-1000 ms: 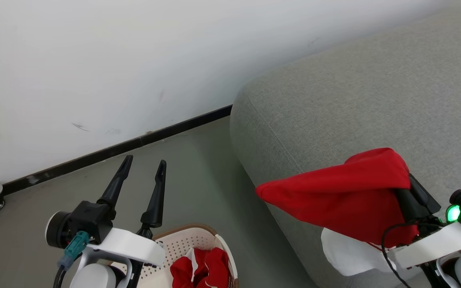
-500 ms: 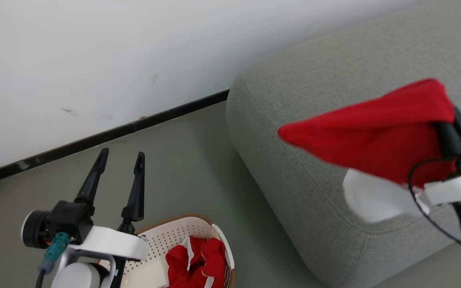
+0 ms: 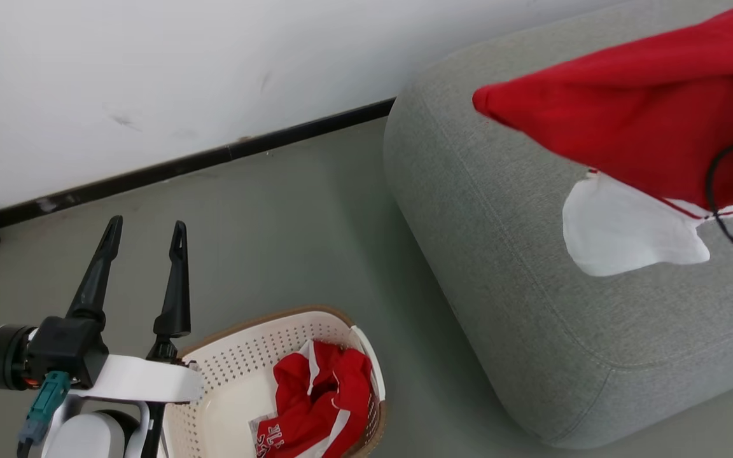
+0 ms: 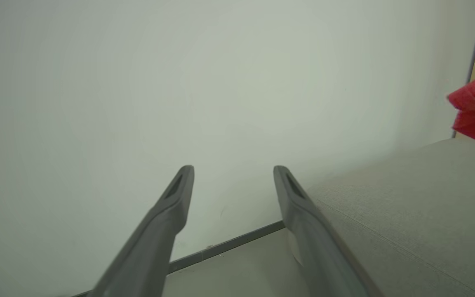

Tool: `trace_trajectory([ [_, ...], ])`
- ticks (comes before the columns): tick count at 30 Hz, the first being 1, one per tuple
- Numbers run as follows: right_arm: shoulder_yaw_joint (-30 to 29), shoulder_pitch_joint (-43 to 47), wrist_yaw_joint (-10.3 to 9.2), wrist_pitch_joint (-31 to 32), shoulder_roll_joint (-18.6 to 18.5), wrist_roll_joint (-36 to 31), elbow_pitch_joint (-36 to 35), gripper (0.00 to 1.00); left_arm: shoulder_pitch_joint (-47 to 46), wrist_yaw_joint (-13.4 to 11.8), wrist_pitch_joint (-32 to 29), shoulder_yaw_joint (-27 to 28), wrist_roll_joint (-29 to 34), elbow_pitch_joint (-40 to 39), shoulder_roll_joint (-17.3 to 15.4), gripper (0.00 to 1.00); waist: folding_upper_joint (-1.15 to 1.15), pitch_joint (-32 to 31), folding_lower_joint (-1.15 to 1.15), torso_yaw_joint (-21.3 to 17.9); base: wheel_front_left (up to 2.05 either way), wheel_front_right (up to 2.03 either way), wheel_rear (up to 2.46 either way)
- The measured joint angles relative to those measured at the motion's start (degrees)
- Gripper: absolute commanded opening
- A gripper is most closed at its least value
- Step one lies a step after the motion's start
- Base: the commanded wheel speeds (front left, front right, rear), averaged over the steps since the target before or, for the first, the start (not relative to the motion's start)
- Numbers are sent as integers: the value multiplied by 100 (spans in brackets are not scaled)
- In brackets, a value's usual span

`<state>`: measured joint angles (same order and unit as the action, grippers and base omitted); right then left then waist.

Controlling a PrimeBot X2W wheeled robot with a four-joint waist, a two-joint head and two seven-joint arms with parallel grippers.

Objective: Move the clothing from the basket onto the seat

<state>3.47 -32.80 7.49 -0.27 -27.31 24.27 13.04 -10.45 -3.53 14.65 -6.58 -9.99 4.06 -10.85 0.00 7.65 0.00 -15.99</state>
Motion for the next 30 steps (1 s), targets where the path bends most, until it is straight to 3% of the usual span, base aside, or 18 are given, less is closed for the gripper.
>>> trace_trajectory([
  [9,-520,-989,1,232,-420,-24,608,0,8,2,-2,-18,109,-265,-167,100,0,414,0,204,0,0,0],
  [20,-873,-1597,0,327,-753,-174,1485,0,-225,103,-181,-168,215,-599,-322,100,0,963,0,438,0,0,0],
  [30,-1150,-1836,0,271,-699,-282,2113,0,-551,211,-324,-293,336,-780,-385,100,0,1391,0,608,0,0,0],
])
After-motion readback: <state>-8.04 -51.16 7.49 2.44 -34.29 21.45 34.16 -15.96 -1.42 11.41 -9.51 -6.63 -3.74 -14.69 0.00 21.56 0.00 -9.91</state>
